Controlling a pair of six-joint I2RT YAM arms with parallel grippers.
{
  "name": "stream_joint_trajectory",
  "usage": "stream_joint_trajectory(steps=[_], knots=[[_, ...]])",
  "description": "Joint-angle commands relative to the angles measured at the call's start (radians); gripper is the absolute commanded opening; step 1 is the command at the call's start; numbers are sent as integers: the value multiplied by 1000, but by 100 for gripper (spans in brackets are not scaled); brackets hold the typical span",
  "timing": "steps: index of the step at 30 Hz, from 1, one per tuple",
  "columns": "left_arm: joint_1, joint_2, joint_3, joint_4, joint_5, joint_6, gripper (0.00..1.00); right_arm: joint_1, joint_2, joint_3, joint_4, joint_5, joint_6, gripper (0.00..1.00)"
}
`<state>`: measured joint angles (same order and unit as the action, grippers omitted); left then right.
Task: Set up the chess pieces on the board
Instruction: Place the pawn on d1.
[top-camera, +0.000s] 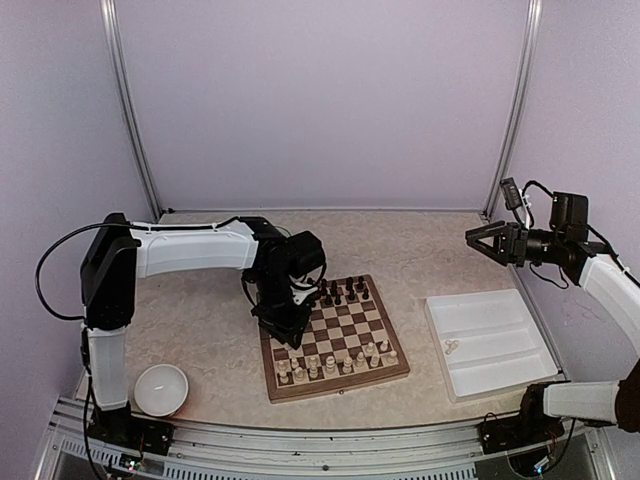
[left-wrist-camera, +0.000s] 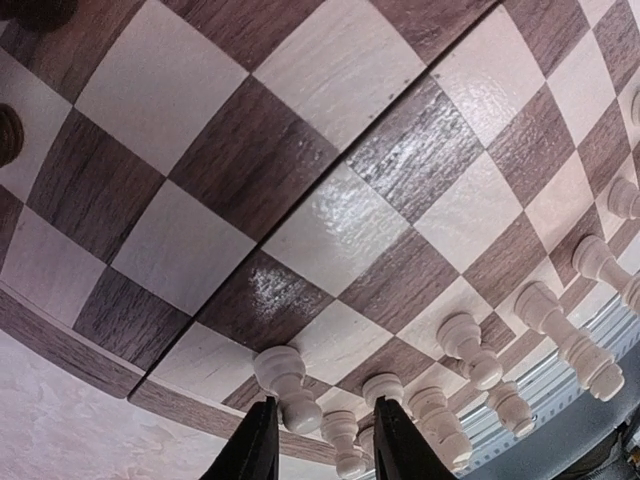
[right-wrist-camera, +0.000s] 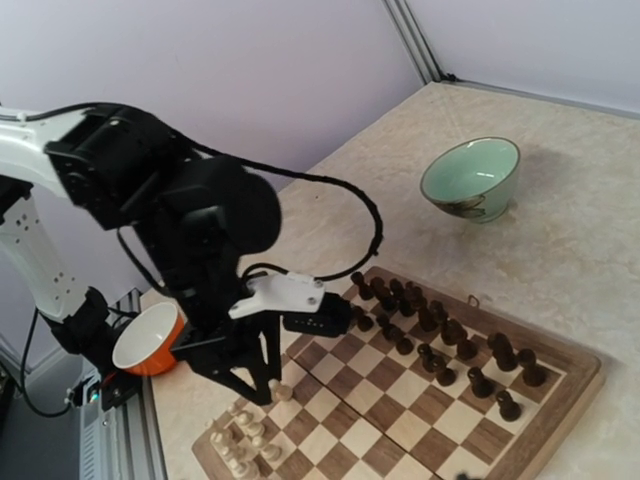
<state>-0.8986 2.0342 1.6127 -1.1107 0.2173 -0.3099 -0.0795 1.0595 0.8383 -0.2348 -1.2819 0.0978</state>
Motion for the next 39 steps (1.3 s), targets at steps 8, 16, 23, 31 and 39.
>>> stream_joint_trajectory(steps=[8, 16, 23, 31, 39], knots=[[-105, -114, -35, 50, -273, -55, 37, -9, -10, -13, 25, -25, 16, 57], [-109, -108, -73, 69, -320, -67, 36, -14, -25, -20, 26, -27, 19, 56], [-93, -97, -98, 109, -275, -54, 32, -19, -27, -25, 28, -31, 17, 57], [-83, -71, -100, 109, -261, -48, 21, -21, -29, -31, 31, -34, 13, 56], [-81, -53, -105, 100, -249, -41, 23, -23, -29, -36, 36, -37, 14, 56]])
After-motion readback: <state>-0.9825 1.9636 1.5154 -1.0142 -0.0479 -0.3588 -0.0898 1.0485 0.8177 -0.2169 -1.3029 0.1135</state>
